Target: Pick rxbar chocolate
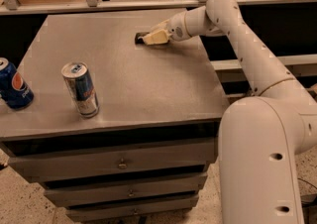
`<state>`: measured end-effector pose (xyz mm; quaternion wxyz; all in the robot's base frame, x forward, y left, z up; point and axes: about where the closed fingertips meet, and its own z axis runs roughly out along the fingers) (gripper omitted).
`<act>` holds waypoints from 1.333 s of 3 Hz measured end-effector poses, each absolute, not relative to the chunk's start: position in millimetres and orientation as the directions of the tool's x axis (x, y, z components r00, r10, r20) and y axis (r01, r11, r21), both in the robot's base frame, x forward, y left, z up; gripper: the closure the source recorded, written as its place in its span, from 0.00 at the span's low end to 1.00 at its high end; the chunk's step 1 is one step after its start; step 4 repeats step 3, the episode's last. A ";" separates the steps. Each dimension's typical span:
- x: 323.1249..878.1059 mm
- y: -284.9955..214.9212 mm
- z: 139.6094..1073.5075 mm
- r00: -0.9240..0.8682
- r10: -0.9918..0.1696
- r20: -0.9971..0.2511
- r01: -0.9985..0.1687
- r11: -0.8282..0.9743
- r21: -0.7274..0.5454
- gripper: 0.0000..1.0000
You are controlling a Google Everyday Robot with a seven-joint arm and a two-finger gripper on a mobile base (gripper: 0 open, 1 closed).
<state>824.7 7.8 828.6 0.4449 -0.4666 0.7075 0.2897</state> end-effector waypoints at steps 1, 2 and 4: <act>813.0 1.4 866.4 -0.067 -0.366 -0.928 -0.923 0.376 -0.081 1.00; 788.4 -7.8 925.0 0.105 -0.320 -0.942 -0.914 0.342 -0.218 1.00; 788.4 -7.7 924.9 0.105 -0.320 -0.942 -0.914 0.341 -0.218 1.00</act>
Offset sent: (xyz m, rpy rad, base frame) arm -0.0648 -0.0368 0.1490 0.1299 -0.4036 0.0863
